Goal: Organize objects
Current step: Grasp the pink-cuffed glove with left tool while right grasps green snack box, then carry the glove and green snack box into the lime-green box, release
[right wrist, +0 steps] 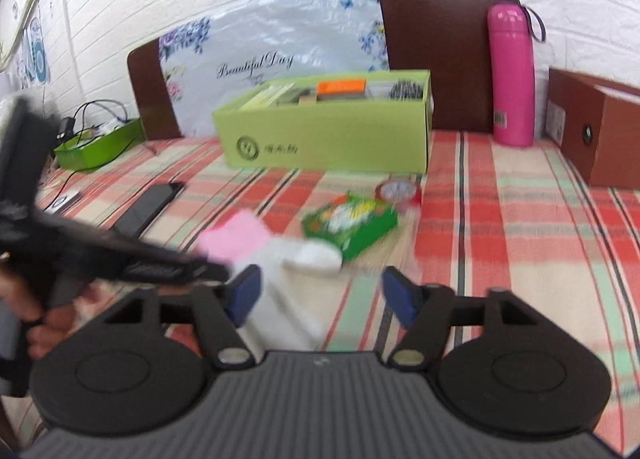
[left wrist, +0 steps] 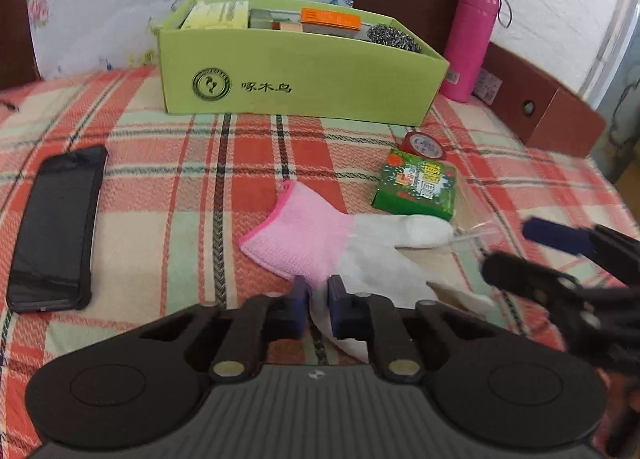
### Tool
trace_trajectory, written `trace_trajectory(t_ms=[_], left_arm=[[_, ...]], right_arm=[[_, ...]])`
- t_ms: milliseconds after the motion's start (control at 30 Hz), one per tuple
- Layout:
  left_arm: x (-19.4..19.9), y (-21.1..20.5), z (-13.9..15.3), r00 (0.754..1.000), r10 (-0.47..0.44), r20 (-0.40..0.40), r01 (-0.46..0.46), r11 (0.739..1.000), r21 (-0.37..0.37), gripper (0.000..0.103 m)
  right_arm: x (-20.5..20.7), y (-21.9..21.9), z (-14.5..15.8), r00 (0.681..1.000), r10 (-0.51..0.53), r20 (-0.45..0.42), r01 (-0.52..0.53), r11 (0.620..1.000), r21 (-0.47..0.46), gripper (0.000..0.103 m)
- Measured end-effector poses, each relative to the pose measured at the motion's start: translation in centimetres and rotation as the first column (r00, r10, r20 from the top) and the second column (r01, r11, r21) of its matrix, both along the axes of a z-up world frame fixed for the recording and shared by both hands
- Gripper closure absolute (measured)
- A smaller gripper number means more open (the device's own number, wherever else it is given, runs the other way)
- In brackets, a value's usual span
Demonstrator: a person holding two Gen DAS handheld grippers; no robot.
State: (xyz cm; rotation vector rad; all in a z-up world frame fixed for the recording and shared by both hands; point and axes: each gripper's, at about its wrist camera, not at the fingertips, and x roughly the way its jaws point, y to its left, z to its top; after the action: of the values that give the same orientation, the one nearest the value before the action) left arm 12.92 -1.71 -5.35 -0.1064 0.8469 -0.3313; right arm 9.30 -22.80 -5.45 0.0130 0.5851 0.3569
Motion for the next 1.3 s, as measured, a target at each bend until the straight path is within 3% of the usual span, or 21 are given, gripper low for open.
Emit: trace_trajectory(t_ms=[100,200,267,300,400,467,500,667,800,900,933,967,1000,1033,1067,1167,1267,1300], left_arm=[[-1.5,1.5,1.3,1.000,0.012,0.024,-0.012,1.000,0.025,0.091],[-2.7,3.0,2.4,0.999,0.050,-0.002,-0.050,0.998,-0.033,0.069],[-3.1,3.3,2.5,0.998,0.056,-0.036,-0.060,0.991,-0.118,0.041],[-3.1,2.9,2.2,0.997,0.056,-0.048,-0.062,0.989,-0.138,0.038],[-2.5,1.1,0.9,0.996,0.050,-0.080,-0.059,0.992,-0.111,0.038],[-2.0,0.3,0.0,0.992,0.069,-0.106,-0.079,0.993,-0.092,0.038],[-1.9,0.0,0.0,0.994,0.077,-0.082,-0.085,0.992,-0.089,0.037],[-0.1,-1.6,-0.1,0.995,0.086,-0.057,-0.090,0.993,-0.075,0.033],[1.0,-3.8,-0.3,0.998,0.063,-0.014,-0.063,0.998,0.009,0.025],[1.1,-5.5,-1.1,0.998,-0.003,0.060,-0.005,0.993,0.120,0.025],[0.9,-6.0,-1.4,0.996,-0.033,0.080,0.020,0.986,0.166,0.027],[0.6,-6.3,-1.5,0.992,-0.073,0.100,0.051,0.977,0.206,0.036],[0.3,-6.3,-1.4,0.986,-0.124,0.109,0.098,0.972,0.214,0.045],[0.1,-6.0,-1.1,0.982,-0.158,0.100,0.135,0.970,0.203,0.061],[0.0,-5.5,-0.9,0.982,-0.170,0.080,0.153,0.970,0.191,0.065],[-0.4,-3.7,-0.4,0.986,-0.161,0.049,0.152,0.976,0.159,0.062],[-1.1,-2.5,-0.1,0.994,-0.102,0.043,0.094,0.984,0.153,0.040],[-1.3,-2.1,0.0,0.995,-0.093,0.041,0.086,0.986,0.145,0.039]], right_arm=[[2.9,0.9,-0.3,0.998,0.037,0.044,-0.034,0.996,-0.080,0.014],[6.1,1.4,-1.0,0.997,0.066,0.031,-0.061,0.987,-0.145,0.014],[7.5,1.5,-1.4,0.996,0.087,0.009,-0.085,0.983,-0.163,0.014],[7.9,1.6,-1.7,0.994,0.106,-0.006,-0.105,0.981,-0.164,0.014],[8.0,1.9,-2.2,0.990,0.140,-0.029,-0.143,0.972,-0.186,0.015],[7.4,2.0,-2.5,0.989,0.145,-0.030,-0.148,0.968,-0.202,0.031],[7.0,1.8,-2.5,0.991,0.133,-0.032,-0.137,0.970,-0.202,0.037],[3.8,0.5,-2.0,0.999,0.027,-0.019,-0.030,0.988,-0.150,0.038],[0.0,-1.2,-2.2,0.992,-0.096,-0.076,0.087,0.990,-0.106,0.037],[-2.6,-1.9,-2.2,0.990,-0.063,-0.125,0.058,0.997,-0.048,0.037],[-3.1,-1.9,-2.1,0.990,-0.034,-0.134,0.028,0.999,-0.045,0.037],[-3.3,-1.8,-2.0,0.992,-0.010,-0.130,0.003,0.999,-0.054,0.037],[-3.5,-1.6,-1.8,0.993,0.013,-0.116,-0.021,0.997,-0.068,0.036],[-3.4,-1.5,-1.7,0.995,0.028,-0.100,-0.036,0.996,-0.082,0.031],[-3.2,-1.4,-1.6,0.995,0.029,-0.091,-0.037,0.995,-0.095,0.028],[-2.3,-1.0,-1.5,0.995,0.060,-0.082,-0.070,0.990,-0.126,0.028],[-1.9,-0.5,-2.0,0.989,0.111,-0.094,-0.123,0.983,-0.138,0.028],[-1.8,-0.4,-2.2,0.987,0.124,-0.102,-0.137,0.981,-0.138,0.028]])
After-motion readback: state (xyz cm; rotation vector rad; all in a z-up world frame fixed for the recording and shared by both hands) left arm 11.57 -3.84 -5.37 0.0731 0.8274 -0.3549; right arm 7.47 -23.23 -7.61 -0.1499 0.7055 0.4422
